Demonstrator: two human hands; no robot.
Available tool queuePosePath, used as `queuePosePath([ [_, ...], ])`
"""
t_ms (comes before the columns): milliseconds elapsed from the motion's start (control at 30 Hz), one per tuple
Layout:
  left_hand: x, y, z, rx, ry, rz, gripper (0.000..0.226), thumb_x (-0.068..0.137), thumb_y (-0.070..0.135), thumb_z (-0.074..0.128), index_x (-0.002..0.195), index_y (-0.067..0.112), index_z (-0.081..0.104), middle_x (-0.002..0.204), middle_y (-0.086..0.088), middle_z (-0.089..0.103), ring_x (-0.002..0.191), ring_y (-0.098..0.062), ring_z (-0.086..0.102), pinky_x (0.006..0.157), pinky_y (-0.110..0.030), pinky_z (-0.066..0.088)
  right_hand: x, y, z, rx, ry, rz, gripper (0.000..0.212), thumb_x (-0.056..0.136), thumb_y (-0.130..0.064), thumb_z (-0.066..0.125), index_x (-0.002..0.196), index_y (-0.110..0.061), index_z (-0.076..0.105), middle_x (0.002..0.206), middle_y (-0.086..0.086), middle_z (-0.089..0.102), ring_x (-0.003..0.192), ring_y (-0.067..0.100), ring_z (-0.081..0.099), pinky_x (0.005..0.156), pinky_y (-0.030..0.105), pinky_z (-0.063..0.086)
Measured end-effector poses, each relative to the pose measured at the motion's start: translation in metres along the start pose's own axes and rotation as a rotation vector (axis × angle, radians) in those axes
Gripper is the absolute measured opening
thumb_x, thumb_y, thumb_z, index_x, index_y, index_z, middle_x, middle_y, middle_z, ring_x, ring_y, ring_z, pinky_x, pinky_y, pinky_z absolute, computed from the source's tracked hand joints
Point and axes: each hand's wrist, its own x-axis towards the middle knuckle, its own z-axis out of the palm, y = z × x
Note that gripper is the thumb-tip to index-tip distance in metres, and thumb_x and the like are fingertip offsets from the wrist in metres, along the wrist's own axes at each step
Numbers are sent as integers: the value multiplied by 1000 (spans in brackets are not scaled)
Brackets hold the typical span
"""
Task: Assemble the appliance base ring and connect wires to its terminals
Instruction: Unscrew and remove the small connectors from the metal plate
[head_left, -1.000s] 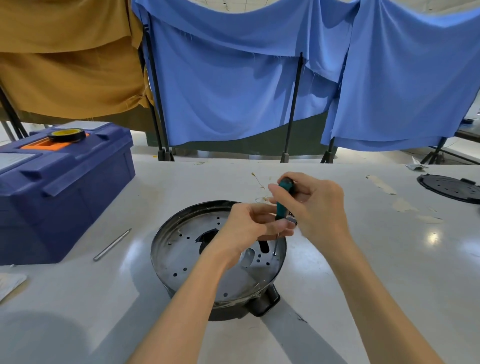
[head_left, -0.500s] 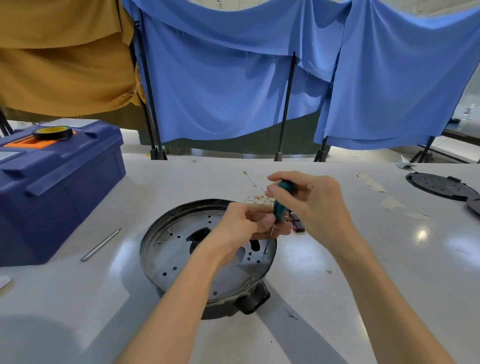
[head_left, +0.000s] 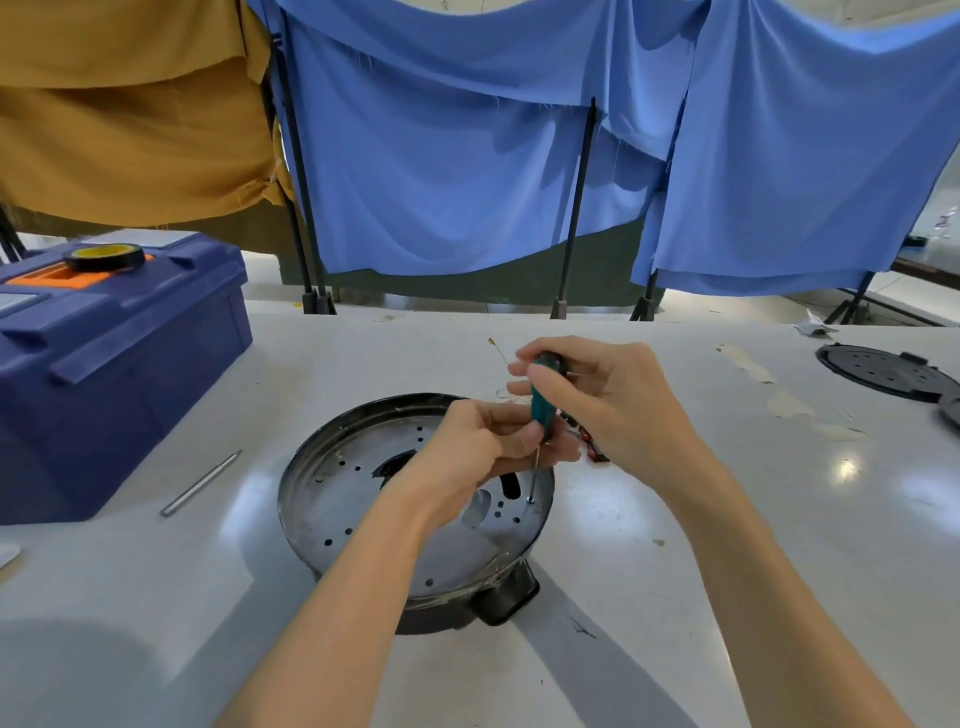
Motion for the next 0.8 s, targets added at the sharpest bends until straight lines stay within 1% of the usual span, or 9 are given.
queuePosePath([
  [167,1,1,8,69,90,32,18,75,10,75,92,6,73,90,-10,76,83,-24,73,72,-23,57,5,6,25,-252,408,-6,19,86,-22,71,80,-5,72,63,4,69,59,22,67,66,37,56],
  [267,5,-3,18,139,86,22,13,89,9,64,92,15,75,88,-5,76,82,-20,72,70,-19,55,5,8,46,-591,801,10,22,83,-20,73,71,-1,68,50,5,57,44,21,40,53,23,31],
  [300,7,-3,21,158,78,13,15,92,9,62,91,17,75,88,-5,76,82,-20,71,71,-19,56,4,7,47,-639,861,35,24,84,-21,73,72,-1,68,51,5,57,44,20,39,55,21,26],
  [367,7,-2,20,170,75,-7,17,95,9,58,95,12,74,90,-7,75,83,-21,72,73,-23,57,2,10,37,-617,735,83,28,87,-32,69,83,-5,69,59,-1,58,51,22,52,58,21,30],
  [467,7,-2,9,107,55,-32,18,97,8,53,102,1,69,97,-16,74,91,-30,72,81,-30,58,1,8,12,-56,213,133,25,90,-34,65,112,-22,67,90,-5,72,77,10,71,70,18,53],
  [533,4,-2,3,53,34,-47,18,97,6,52,100,1,69,98,-16,74,95,-32,71,82,-30,57,-2,5,7,151,24,93,27,93,-23,62,120,-27,62,103,-2,72,84,5,72,70,15,55],
  [600,2,-1,2,24,44,-31,16,95,4,54,97,3,70,98,-15,74,94,-33,71,81,-29,57,-1,5,10,58,68,42,20,92,-19,64,111,-22,66,96,1,73,80,7,73,70,18,57],
  [700,1,1,5,24,144,39,13,85,-3,65,88,6,74,88,-13,75,81,-27,74,71,-24,57,2,5,20,-207,281,7,11,89,-24,68,96,-16,68,74,-1,71,63,12,68,66,24,57],
  [800,2,0,14,103,181,41,17,82,-4,68,98,1,72,91,-19,74,73,-20,73,66,-20,56,0,5,40,-548,596,9,16,86,-23,71,86,-8,66,55,-5,48,42,10,37,48,7,29],
])
